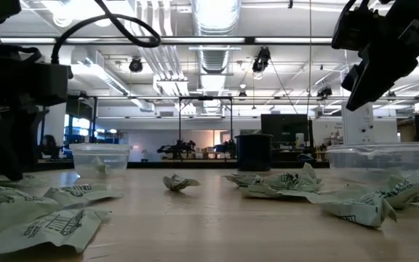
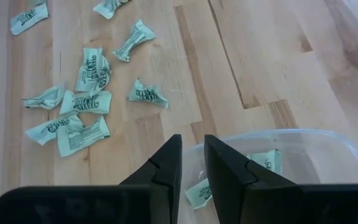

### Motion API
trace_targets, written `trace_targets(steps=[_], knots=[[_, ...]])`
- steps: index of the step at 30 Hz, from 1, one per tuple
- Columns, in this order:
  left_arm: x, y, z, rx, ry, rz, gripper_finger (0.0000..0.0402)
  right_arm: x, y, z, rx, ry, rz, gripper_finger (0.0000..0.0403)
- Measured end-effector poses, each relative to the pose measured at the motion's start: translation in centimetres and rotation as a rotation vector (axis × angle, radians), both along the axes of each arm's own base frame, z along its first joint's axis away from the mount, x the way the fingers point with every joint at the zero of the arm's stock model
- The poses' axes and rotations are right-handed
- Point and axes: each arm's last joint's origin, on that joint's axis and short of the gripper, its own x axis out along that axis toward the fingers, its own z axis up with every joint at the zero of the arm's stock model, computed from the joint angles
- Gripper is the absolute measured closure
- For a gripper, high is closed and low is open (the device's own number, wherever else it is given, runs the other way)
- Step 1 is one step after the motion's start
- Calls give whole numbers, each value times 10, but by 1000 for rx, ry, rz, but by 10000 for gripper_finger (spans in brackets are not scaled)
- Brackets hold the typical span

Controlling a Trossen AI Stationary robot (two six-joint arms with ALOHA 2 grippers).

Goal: Pick and place items into bin
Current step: Put the white sweetener packet into the left transparent bin

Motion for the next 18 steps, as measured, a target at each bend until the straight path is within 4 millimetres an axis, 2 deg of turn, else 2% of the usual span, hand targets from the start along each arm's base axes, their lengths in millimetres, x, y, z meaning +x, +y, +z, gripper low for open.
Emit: trace_targets(steps=[10, 18], knots=[[1, 5, -14, -135, -34, 86, 311, 0, 0, -1, -3, -4, -3, 344], [4, 5, -7, -198, -91, 107, 311, 2, 0, 1, -1, -23, -4, 344]])
